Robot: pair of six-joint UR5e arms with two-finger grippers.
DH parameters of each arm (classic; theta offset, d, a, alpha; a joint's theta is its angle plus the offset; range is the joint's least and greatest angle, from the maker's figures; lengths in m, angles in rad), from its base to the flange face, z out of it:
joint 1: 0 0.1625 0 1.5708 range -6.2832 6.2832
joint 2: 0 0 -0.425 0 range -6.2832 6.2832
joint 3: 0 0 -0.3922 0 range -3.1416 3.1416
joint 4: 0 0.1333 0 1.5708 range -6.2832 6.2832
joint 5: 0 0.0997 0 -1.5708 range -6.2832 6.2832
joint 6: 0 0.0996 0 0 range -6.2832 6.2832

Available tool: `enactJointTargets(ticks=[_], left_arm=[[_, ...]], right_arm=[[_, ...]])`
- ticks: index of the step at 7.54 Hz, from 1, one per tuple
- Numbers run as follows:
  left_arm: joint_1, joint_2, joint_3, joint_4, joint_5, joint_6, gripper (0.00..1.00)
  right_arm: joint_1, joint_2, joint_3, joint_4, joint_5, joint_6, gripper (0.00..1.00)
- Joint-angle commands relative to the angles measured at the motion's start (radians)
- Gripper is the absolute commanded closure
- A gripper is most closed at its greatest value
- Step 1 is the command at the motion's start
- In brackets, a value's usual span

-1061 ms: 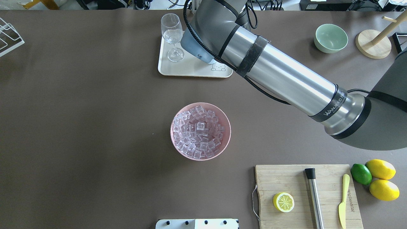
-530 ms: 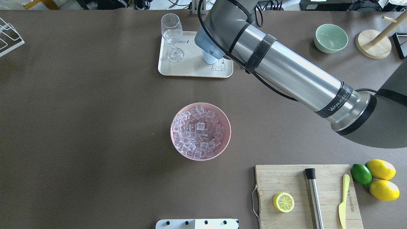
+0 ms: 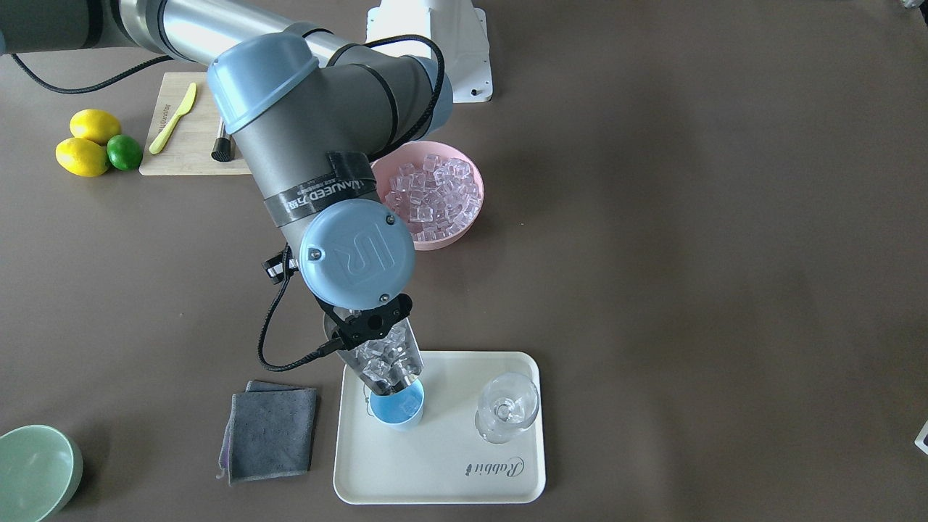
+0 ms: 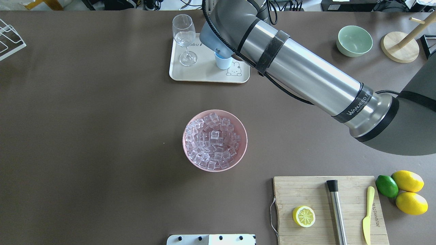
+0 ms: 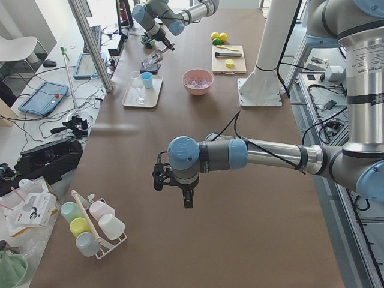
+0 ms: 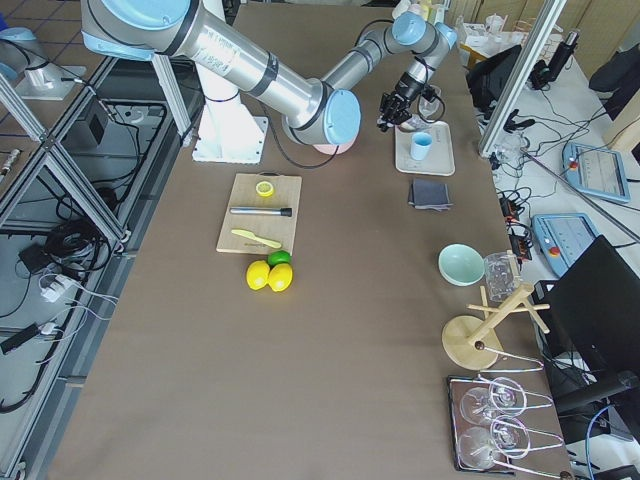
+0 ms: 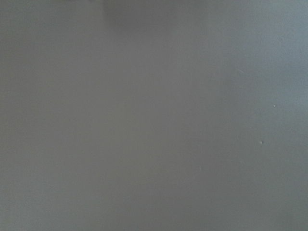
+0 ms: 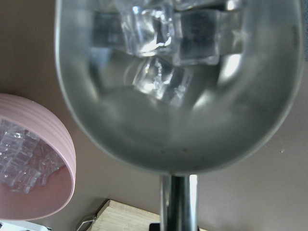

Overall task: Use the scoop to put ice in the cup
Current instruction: 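Tilt the scoop with the right gripper to pour ice into the cup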

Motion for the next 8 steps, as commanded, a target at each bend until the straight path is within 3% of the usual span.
enactJointTargets(ticks=[1,2,3,4,5,7,8], left_arm=[[-0.003,0.001,-0.002,0.0,0.0,0.0,0.02],[-0.003,-0.001,0.001,0.0,0.0,0.0,0.02],[-0.003,-0.001,0.004,0.0,0.0,0.0,0.02],[-0.003,-0.001,0.007,0.0,0.0,0.0,0.02],[-0.003,0.001,0.007,0.0,0.0,0.003,0.02],[-0.003,-0.001,0.007,0.0,0.002,0.0,0.02],[-0.003,-0.001,0.007,0.0,0.002,0.0,0.02]], right_arm=[[0.0,-0.036,-0.002,0.028,-0.006,-0.001,1.0],[-0.017,-0.061,-0.002,0.1,-0.008,0.015,1.0],[0.009,0.012,0.013,-0.022,-0.024,-0.008,1.0],[-0.003,-0.007,0.001,-0.009,-0.034,-0.022,1.0],[-0.034,-0.106,-0.002,0.177,-0.029,0.049,1.0],[-0.02,-0.012,0.016,0.012,-0.037,0.008,1.0],[-0.02,-0.013,0.011,0.013,-0.035,0.007,1.0]])
